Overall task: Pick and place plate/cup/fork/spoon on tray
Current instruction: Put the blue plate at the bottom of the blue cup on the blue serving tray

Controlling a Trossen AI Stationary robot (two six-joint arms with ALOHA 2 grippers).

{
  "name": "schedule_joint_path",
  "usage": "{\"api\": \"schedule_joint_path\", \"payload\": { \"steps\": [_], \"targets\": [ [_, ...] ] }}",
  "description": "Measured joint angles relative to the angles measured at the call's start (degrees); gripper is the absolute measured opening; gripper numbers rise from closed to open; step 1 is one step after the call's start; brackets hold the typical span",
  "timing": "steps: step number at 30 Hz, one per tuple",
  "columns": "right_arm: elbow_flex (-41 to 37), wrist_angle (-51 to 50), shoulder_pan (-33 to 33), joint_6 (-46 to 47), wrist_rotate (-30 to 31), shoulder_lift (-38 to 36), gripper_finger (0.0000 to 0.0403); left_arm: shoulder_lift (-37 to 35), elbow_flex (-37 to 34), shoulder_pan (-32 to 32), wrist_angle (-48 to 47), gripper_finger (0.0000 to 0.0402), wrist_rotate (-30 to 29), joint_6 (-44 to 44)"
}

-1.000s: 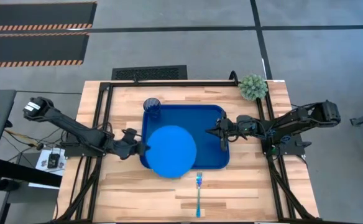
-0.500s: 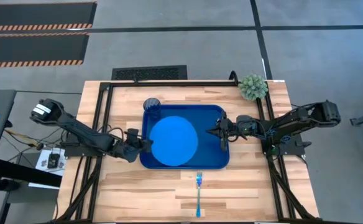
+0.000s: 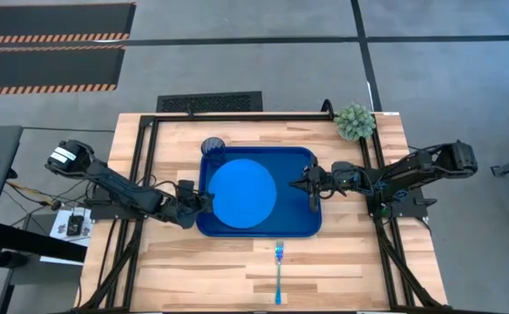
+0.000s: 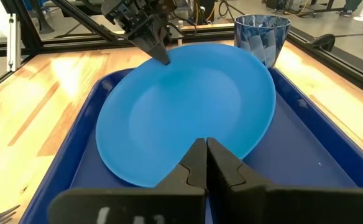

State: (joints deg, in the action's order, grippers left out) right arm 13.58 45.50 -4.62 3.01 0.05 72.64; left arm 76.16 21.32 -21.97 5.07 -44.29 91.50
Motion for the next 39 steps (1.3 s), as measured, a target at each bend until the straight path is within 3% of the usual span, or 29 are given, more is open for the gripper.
{"api": "schedule_joint_path", "payload": {
  "steps": [15,20,28,39],
  "targets": [
    [-0.01,0.04,0.01,0.02,-0.01,0.00,0.0015,0.07,0.00,0.21,1.58,0.0017,-2.47,0.39],
    [-0.02,0.20,0.02,0.02,0.00,0.00,0.0016,4.62,0.34,0.26,6.70,0.0004,-2.57,-0.04],
    [0.00,0.19,0.00,0.02,-0.02,0.00,0.0015,10.25,2.52,1.49,6.68,0.0005,-3.13,1.82],
    [-0.02,0.12,0.01,0.02,-0.02,0.00,0.0014,10.23,2.75,5.81,6.01,0.0033,-2.46,-4.27]
  ]
}}
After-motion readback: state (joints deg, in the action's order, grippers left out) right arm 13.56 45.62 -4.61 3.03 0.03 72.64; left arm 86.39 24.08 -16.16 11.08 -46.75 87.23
